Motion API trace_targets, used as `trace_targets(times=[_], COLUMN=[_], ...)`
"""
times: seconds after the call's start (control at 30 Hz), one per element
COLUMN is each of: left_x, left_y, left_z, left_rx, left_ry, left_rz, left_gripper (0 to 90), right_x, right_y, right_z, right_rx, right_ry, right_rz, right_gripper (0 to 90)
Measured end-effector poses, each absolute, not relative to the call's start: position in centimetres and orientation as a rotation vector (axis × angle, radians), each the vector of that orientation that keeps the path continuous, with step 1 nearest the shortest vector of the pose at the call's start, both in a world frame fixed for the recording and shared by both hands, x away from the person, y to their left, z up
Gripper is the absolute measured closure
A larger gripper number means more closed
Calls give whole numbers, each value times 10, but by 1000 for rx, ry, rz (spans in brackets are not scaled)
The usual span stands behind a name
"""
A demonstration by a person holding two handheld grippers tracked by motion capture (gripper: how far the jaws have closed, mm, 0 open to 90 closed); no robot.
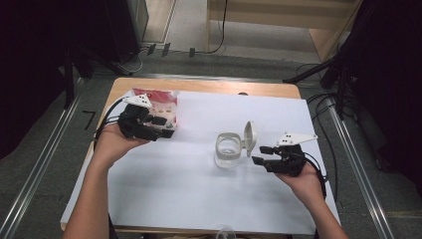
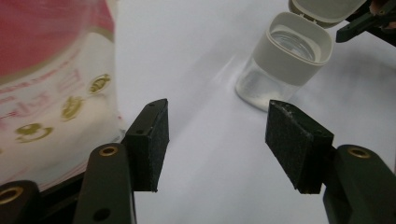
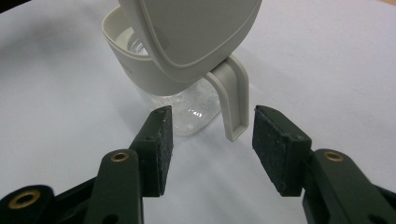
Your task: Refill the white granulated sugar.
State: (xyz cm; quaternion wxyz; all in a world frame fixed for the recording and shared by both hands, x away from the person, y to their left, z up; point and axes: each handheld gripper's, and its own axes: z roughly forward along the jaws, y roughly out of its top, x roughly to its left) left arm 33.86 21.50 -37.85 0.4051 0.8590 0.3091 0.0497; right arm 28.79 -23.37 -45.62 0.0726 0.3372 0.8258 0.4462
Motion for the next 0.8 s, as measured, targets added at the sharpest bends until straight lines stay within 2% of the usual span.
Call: trace_targets(times=[0.8], left_x=[349], left_y=[278], left_z=[-375], left_rx=[2099], left_ry=[1003], left_rz=[257], left_gripper=[417], right_x=[284], right_y=[-234], right_z=[-460], right_rx=[1018], right_ry=[2485], right_rz=[1315], right_gripper=[487])
